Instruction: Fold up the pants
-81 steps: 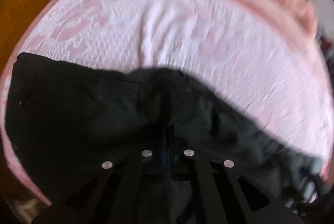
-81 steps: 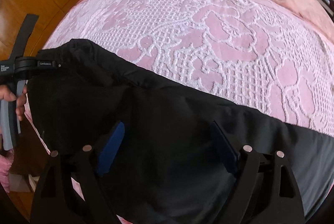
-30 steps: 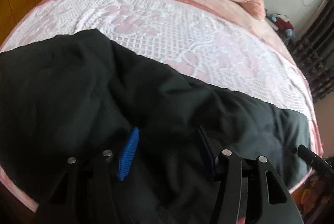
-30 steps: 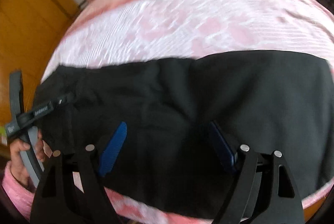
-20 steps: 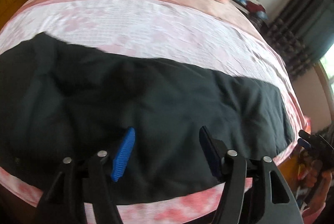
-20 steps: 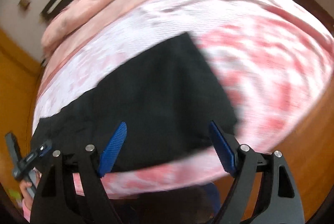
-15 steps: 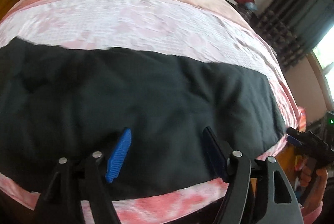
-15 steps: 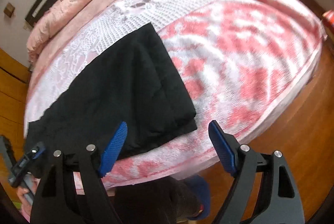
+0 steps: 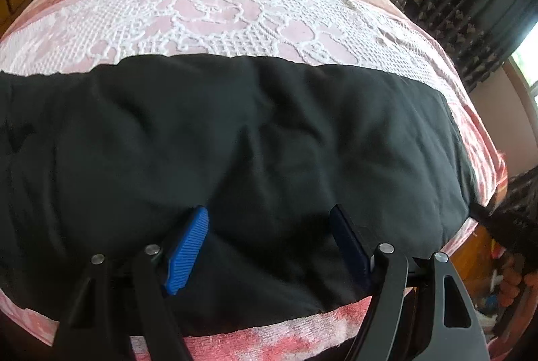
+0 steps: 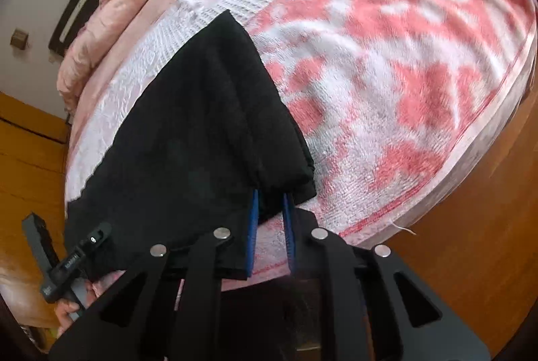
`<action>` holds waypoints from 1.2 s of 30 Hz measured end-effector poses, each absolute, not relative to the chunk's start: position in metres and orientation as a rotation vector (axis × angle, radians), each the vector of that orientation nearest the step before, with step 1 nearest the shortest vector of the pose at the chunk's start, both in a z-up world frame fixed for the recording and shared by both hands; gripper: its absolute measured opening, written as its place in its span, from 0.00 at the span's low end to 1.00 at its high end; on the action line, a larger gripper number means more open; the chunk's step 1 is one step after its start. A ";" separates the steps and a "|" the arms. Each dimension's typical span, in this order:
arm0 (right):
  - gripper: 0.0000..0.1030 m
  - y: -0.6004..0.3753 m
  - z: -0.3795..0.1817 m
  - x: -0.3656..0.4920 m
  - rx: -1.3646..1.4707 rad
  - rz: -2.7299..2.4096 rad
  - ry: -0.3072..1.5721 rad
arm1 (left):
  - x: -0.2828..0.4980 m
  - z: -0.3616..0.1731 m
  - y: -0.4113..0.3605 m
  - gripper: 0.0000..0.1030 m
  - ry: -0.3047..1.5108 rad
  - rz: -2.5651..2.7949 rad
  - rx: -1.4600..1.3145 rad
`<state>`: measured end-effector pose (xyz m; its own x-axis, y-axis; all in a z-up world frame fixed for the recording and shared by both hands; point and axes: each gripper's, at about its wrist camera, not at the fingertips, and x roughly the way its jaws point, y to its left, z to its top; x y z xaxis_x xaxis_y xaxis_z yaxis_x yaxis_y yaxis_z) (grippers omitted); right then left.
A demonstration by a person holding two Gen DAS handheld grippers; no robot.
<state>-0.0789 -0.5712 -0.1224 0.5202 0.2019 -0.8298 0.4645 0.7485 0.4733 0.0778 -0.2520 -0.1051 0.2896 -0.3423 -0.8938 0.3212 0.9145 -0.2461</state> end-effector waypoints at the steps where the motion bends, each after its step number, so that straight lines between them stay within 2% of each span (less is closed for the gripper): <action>1: 0.21 -0.572 -0.118 -0.081 0.745 -0.175 1.022 | 0.077 -0.103 -0.252 0.73 1.201 -0.438 -0.017; 3: 0.54 -0.573 -0.107 -0.090 0.727 -0.198 0.994 | 0.076 -0.097 -0.249 0.73 1.205 -0.442 -0.042; 4: 0.56 -0.573 -0.103 -0.093 0.724 -0.202 0.984 | 0.076 -0.094 -0.248 0.73 1.203 -0.448 -0.061; 8: 0.56 -0.579 -0.106 -0.107 0.860 -0.136 0.949 | 0.070 -0.085 -0.242 0.78 1.193 -0.453 -0.089; 20: 0.55 -0.587 -0.147 -0.090 1.044 -0.095 0.950 | 0.065 -0.095 -0.261 0.81 1.224 -0.477 -0.053; 22: 0.50 -0.587 -0.143 -0.086 1.026 -0.102 0.955 | 0.066 -0.100 -0.260 0.81 1.233 -0.468 -0.042; 24: 0.39 -0.583 -0.132 -0.083 0.960 -0.102 0.947 | 0.066 -0.102 -0.258 0.81 1.229 -0.464 -0.040; 28: 0.34 -0.577 -0.116 -0.080 0.899 -0.101 0.925 | 0.065 -0.103 -0.259 0.82 1.231 -0.463 -0.026; 29: 0.34 -0.576 -0.113 -0.080 0.893 -0.090 0.910 | 0.065 -0.103 -0.259 0.83 1.230 -0.463 -0.025; 31: 0.44 -0.574 -0.112 -0.075 0.877 -0.073 0.909 | 0.064 -0.104 -0.261 0.83 1.226 -0.465 -0.015; 32: 0.53 -0.573 -0.117 -0.071 0.891 -0.069 0.920 | 0.063 -0.104 -0.262 0.83 1.225 -0.467 -0.010; 33: 0.54 -0.573 -0.122 -0.067 0.897 -0.067 0.931 | 0.063 -0.104 -0.262 0.83 1.223 -0.469 -0.009; 34: 0.52 -0.573 -0.127 -0.063 0.905 -0.063 0.940 | 0.062 -0.103 -0.261 0.83 1.223 -0.471 -0.012; 36: 0.36 -0.575 -0.141 -0.056 0.961 -0.040 0.951 | 0.063 -0.103 -0.259 0.83 1.226 -0.470 -0.023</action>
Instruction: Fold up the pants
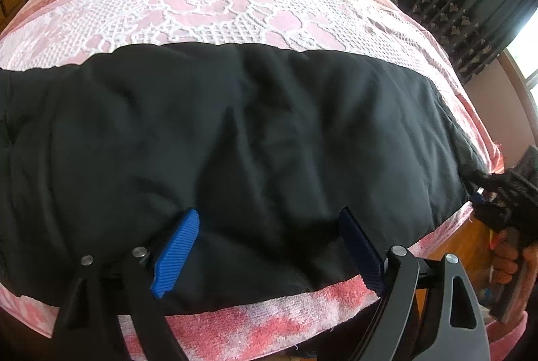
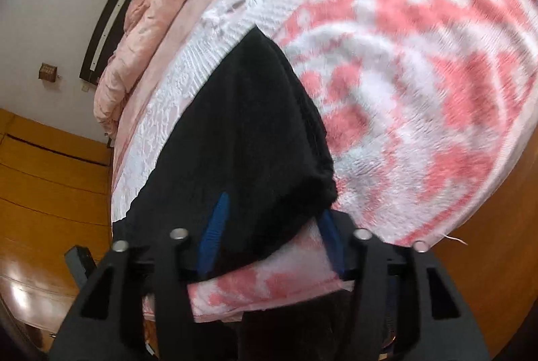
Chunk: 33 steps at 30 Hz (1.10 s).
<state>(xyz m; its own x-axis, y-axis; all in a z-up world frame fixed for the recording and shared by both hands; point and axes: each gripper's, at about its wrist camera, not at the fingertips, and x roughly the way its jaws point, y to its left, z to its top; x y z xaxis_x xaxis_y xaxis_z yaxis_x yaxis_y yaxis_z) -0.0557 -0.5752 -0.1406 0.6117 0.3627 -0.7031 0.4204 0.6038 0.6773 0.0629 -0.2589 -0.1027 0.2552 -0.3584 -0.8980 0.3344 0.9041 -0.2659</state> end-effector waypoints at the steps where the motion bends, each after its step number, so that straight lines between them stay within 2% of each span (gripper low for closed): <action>1: 0.30 -0.576 -0.144 -0.054 0.987 -0.030 0.955 | 0.063 -0.101 -0.257 0.83 1.227 -0.464 -0.031; 2: 0.20 -0.576 -0.144 -0.052 0.996 -0.023 0.955 | 0.064 -0.097 -0.254 0.83 1.220 -0.452 -0.042; 3: 0.16 -0.575 -0.135 -0.050 0.969 -0.015 0.945 | 0.064 -0.094 -0.252 0.83 1.211 -0.448 -0.050; 6: 0.13 -0.572 -0.098 -0.052 0.919 0.041 0.873 | 0.067 -0.076 -0.245 0.83 1.143 -0.422 -0.052; 9: 0.12 -0.576 -0.080 -0.057 0.873 -0.019 0.835 | 0.072 -0.075 -0.241 0.84 1.120 -0.379 -0.024; 12: 0.12 -0.586 -0.111 -0.053 0.834 -0.175 0.951 | 0.080 -0.109 -0.242 0.84 1.212 -0.373 0.004; 14: 0.13 -0.593 -0.138 -0.052 0.917 -0.176 0.998 | 0.076 -0.113 -0.245 0.84 1.188 -0.386 0.061; 18: 0.13 -0.591 -0.126 -0.061 0.901 -0.154 0.945 | 0.071 -0.097 -0.239 0.84 1.147 -0.401 -0.023; 22: 0.15 -0.585 -0.133 -0.052 0.874 -0.197 1.012 | 0.082 -0.119 -0.240 0.84 1.190 -0.422 0.023; 28: 0.13 -0.571 -0.088 -0.060 0.818 -0.178 0.904 | 0.084 -0.090 -0.204 0.84 1.180 -0.413 -0.150; 33: 0.13 -0.527 -0.022 -0.056 0.678 -0.097 0.785 | 0.080 -0.060 -0.160 0.84 1.098 -0.371 -0.171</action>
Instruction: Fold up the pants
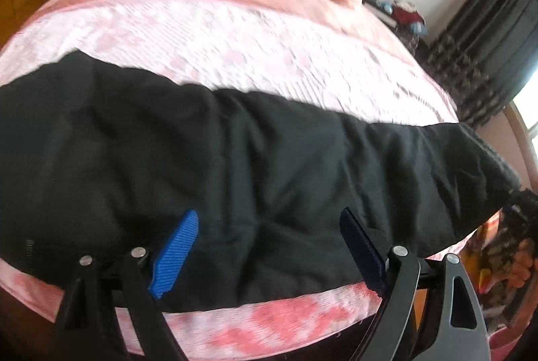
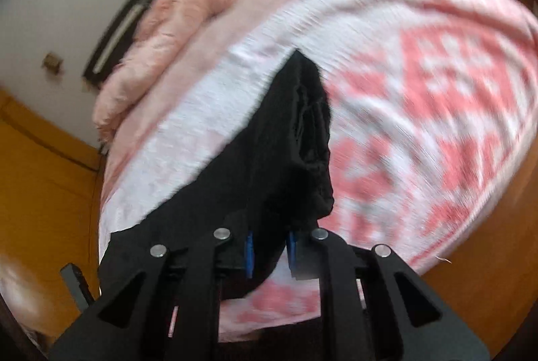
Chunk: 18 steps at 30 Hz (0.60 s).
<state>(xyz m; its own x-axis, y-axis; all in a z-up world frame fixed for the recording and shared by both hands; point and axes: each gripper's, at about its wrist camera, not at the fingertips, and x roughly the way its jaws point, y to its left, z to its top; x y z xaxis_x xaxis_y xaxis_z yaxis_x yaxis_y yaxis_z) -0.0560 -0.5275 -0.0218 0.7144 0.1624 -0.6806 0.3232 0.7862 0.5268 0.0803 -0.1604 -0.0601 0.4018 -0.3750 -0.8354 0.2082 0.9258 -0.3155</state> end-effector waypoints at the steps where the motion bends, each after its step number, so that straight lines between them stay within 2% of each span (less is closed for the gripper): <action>1: 0.13 -0.515 -0.008 -0.050 0.641 -0.082 0.770 | 0.079 -0.057 -0.153 0.84 1.095 -0.362 -0.172; 9: 0.14 -0.401 0.057 -0.015 0.377 0.075 0.717 | 0.069 -0.047 -0.082 0.84 1.049 -0.269 -0.215; 18: 0.14 -0.269 0.052 0.019 0.156 0.242 0.808 | 0.054 -0.006 -0.028 0.85 0.938 -0.212 -0.228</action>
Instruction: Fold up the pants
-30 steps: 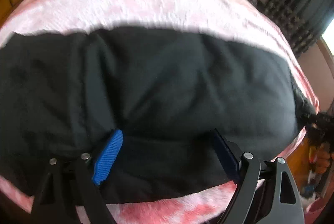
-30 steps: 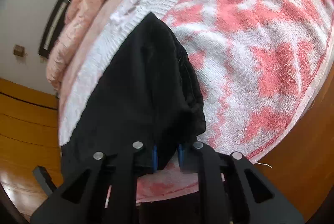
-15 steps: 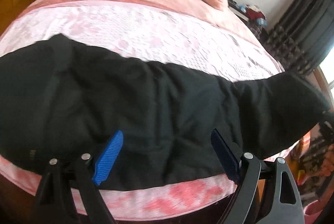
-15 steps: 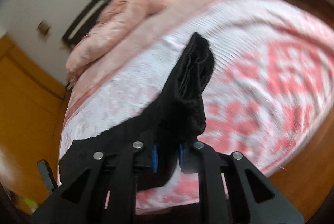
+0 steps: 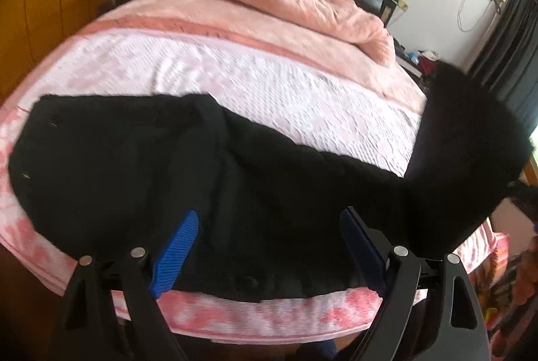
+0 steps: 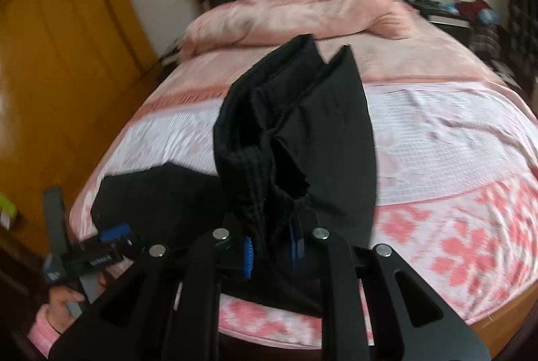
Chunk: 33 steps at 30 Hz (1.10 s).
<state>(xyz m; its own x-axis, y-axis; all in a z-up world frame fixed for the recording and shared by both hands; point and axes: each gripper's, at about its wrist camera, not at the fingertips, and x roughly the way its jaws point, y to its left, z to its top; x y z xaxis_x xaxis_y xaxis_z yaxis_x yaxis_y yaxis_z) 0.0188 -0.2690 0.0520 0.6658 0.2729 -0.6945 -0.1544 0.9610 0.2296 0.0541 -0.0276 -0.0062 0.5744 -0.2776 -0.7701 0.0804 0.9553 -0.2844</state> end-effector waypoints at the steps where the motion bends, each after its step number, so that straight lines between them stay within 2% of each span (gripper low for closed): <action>1: 0.14 -0.259 0.048 0.023 0.142 0.254 0.821 | 0.052 -0.001 -0.023 0.85 0.921 -0.204 -0.222; 10: 0.14 -0.159 -0.011 0.040 -0.005 0.337 0.996 | 0.030 0.035 0.002 0.87 0.819 -0.180 -0.198; 19: 0.18 -0.123 -0.063 0.045 -0.101 0.345 1.098 | 0.033 0.037 0.018 0.88 0.823 -0.187 -0.247; 26: 0.57 -0.115 -0.082 0.040 -0.082 0.411 1.139 | 0.041 0.013 0.028 0.90 0.898 -0.135 -0.263; 27: 0.60 -0.115 -0.080 0.038 -0.078 0.428 1.142 | 0.041 0.011 0.029 0.90 0.905 -0.127 -0.264; 31: 0.58 -0.125 -0.062 0.029 0.010 0.474 1.118 | 0.044 -0.004 0.044 0.90 0.940 -0.083 -0.295; 33: 0.61 -0.130 -0.053 0.025 0.024 0.463 1.097 | 0.044 -0.009 0.050 0.90 0.950 -0.064 -0.308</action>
<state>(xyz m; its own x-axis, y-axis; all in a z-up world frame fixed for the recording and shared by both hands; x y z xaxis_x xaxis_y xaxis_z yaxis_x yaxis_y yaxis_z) 0.0252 -0.1298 -0.0531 0.3713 0.3730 -0.8503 -0.3495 0.9046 0.2442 0.0438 0.0503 -0.0090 0.5832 -0.1888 -0.7901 -0.0804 0.9545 -0.2873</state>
